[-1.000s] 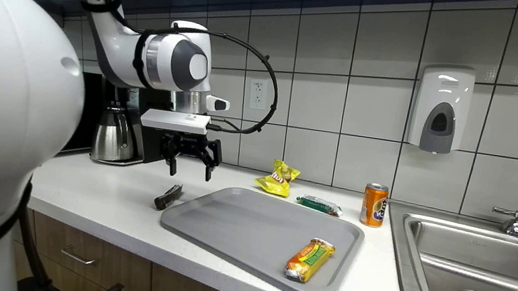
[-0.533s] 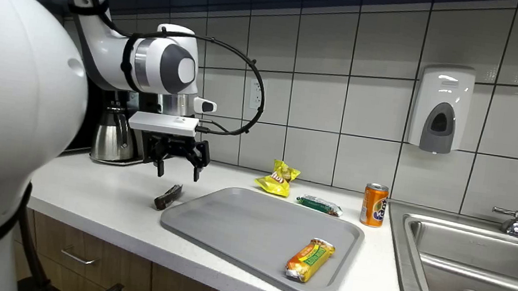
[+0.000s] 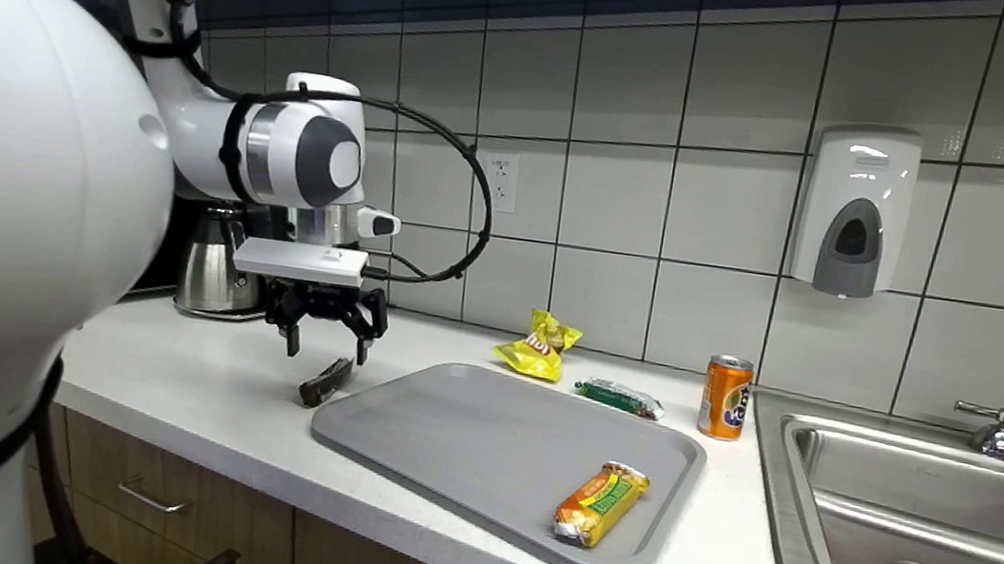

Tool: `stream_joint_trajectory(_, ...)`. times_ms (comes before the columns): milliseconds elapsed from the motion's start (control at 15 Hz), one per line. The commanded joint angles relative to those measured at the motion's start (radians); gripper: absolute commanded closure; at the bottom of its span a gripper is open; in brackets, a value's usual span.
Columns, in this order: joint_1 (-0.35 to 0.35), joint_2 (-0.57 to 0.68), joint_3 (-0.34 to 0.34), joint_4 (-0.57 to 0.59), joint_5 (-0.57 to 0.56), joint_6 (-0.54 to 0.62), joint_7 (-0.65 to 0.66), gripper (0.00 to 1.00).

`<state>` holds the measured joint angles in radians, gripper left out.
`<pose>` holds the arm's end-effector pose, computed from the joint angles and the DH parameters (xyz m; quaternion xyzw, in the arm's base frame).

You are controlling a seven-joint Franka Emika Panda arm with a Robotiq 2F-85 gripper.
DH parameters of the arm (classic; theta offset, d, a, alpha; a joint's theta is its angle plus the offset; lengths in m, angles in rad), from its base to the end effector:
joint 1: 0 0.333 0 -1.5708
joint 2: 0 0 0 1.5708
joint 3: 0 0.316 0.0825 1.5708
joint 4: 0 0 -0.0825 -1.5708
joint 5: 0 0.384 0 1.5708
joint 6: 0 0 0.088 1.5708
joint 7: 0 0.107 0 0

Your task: Pick up the orange rectangular object and put it on the gray tray, pick up the brown snickers chocolate bar and put it on the gray tray, pick up the green rectangular object and put it on the gray tray

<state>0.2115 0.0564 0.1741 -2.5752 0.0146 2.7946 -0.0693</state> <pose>0.4299 0.1744 0.2581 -0.9725 -0.2177 -0.0795 0.0207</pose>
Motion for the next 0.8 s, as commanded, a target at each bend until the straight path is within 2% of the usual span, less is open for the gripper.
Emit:
stream_joint_trajectory(0,0.0,0.066,0.011,0.043,-0.026,0.031,0.029,0.0)
stream_joint_trajectory(733,0.02,0.168,0.001,0.125,-0.069,0.028,0.063,0.0)
